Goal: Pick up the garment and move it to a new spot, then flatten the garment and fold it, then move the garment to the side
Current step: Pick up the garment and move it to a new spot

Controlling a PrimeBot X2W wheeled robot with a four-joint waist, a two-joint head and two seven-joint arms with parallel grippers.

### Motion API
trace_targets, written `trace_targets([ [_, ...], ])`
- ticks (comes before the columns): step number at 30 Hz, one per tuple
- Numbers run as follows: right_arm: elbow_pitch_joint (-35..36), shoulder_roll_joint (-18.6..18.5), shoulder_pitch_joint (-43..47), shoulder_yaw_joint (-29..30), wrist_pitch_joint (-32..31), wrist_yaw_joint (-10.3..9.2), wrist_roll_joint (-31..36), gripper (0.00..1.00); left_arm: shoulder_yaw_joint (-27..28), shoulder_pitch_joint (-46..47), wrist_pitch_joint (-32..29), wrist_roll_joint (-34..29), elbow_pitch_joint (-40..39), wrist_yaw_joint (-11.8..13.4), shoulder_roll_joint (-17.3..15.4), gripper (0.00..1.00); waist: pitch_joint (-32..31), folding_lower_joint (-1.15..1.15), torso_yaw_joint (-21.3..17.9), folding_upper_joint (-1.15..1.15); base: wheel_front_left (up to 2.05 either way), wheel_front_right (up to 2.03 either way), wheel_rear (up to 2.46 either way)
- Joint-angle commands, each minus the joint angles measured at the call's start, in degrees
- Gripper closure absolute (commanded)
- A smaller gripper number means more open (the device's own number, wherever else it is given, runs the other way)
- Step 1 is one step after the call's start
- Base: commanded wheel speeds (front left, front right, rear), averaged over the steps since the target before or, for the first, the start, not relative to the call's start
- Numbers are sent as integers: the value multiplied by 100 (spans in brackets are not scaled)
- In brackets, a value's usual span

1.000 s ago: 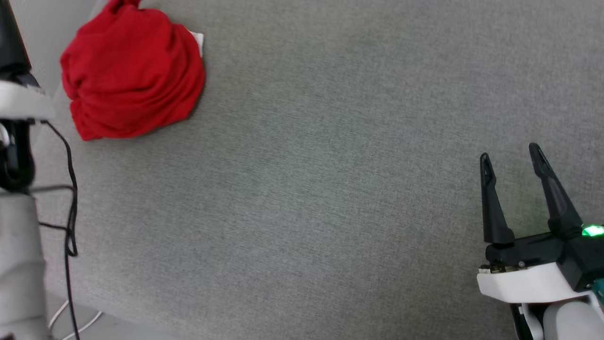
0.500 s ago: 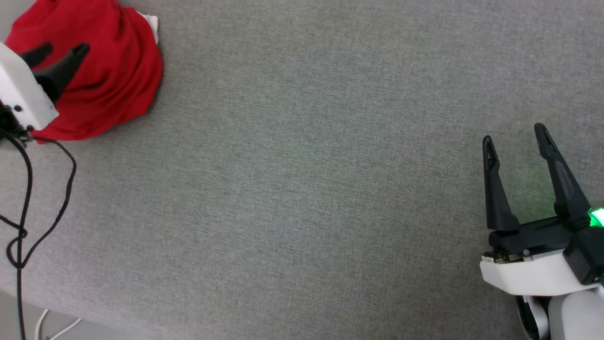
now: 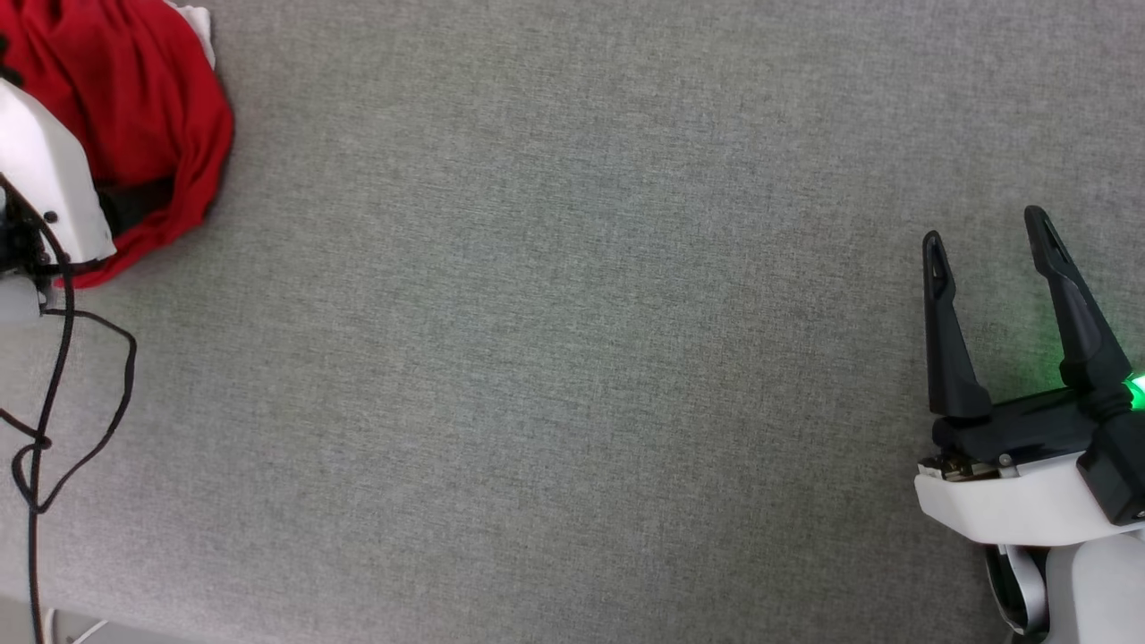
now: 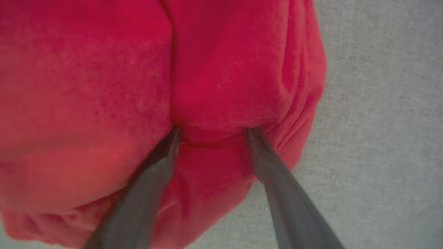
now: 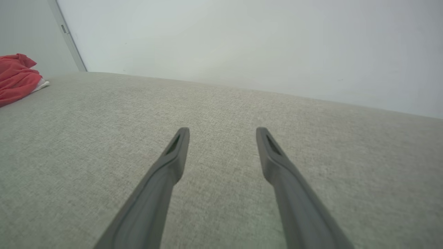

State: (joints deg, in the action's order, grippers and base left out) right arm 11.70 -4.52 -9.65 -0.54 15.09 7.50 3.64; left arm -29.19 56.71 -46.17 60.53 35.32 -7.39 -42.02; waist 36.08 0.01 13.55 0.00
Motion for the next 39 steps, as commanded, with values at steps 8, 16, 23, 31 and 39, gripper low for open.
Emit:
trace_targets([
  [8, -161, 47, -68, -35, 12, -2, -25, 0, -681, 109, 284, 172, 148, -2, -22, 100, -275, -1, -58, 0, 0, 0, 0],
  [16, -316, 118, 76, -99, 13, -2, -146, 0, -845, 421, 722, 252, -119, 2, -388, 100, -860, -1, -34, 0, 0, 0, 0],
  [23, -432, 168, 218, -137, 12, -2, -297, 0, -1084, 752, 961, 223, -774, 1, -679, 100, -1406, -1, -165, 0, 0, 0, 0],
  [31, -490, 171, 348, -142, 12, -2, -637, 0, -1548, 1066, 1182, 152, -1567, 2, -528, 100, -1743, -1, -536, 0, 0, 0, 0],
  [39, -499, 172, 371, -119, 12, -2, -835, 0, -2239, 1386, 1509, -15, -2113, 2, 114, 100, -1899, -1, -1205, 0, 0, 0, 0],
])
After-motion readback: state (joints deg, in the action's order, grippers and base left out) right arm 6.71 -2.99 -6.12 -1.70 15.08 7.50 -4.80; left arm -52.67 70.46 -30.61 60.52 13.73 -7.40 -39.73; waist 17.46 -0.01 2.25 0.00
